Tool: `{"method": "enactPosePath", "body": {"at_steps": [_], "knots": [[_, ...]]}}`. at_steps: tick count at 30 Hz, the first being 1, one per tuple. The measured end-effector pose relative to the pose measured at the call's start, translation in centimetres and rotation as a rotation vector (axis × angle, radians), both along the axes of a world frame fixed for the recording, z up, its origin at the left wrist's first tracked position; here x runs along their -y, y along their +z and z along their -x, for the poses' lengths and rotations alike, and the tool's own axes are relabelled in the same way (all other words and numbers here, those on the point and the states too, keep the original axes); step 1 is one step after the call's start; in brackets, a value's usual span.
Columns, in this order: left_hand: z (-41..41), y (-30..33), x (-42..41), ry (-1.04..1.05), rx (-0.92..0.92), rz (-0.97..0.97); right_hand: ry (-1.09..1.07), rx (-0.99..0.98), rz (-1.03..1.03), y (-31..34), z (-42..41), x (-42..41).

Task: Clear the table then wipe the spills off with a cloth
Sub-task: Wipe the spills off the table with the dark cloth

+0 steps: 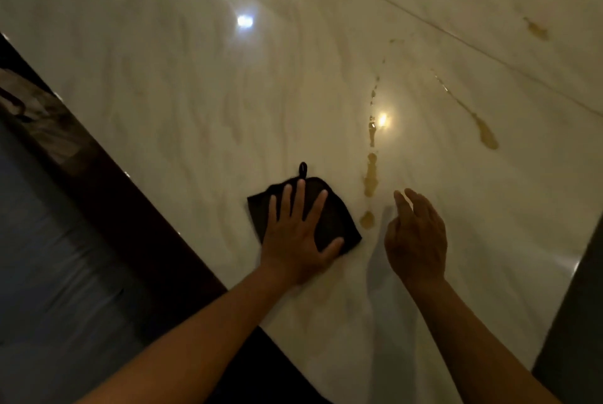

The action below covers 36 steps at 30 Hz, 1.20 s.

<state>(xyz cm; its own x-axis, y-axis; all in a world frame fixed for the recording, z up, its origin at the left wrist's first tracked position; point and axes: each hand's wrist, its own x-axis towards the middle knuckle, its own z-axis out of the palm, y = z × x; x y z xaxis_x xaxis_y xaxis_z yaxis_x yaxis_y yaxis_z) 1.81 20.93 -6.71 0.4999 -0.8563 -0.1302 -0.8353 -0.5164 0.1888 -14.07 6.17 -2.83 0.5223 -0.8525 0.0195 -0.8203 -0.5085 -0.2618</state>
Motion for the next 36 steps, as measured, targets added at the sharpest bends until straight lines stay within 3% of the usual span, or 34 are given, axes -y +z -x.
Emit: {"method": "enactPosePath", "body": {"at_steps": [3, 7, 14, 17, 20, 24, 29, 32, 36], "knots": [[-4.7, 0.3, 5.2, 0.024, 0.0, -0.037, -0.055, -0.017, -0.087, -0.2, 1.0, 0.1], [-6.9, 0.5, 9.2, 0.094, 0.018, -0.084, 0.04, -0.108, -0.126, 0.2, 2.1, 1.6], [5.7, 0.4, 1.8, -0.024, -0.02, 0.013, 0.111, -0.054, -0.16, 0.9, 3.1, 4.0], [6.2, 0.3, 2.5, -0.004, -0.002, 0.006, 0.155, -0.034, -0.15, 0.4, 3.6, 4.2], [2.4, 0.5, 6.8, 0.107, -0.01, -0.031, 0.23, 0.006, -0.129, -0.3, 4.8, 4.4], [1.1, 0.7, 9.3, 0.293, -0.011, -0.105, 0.385, -0.121, -0.208, 0.9, 6.0, 5.2], [11.8, 0.7, 3.5, 0.322, 0.047, -0.013, 0.485, -0.181, -0.235, 2.0, 7.4, 5.6], [18.1, 0.9, -1.4, 0.337, 0.025, -0.04, 0.498, -0.067, -0.146, 1.7, 9.2, 3.2], [17.3, 0.7, -4.0, 0.355, 0.047, -0.07, 0.575, -0.109, -0.131, -0.3, 11.4, -0.2]]}}
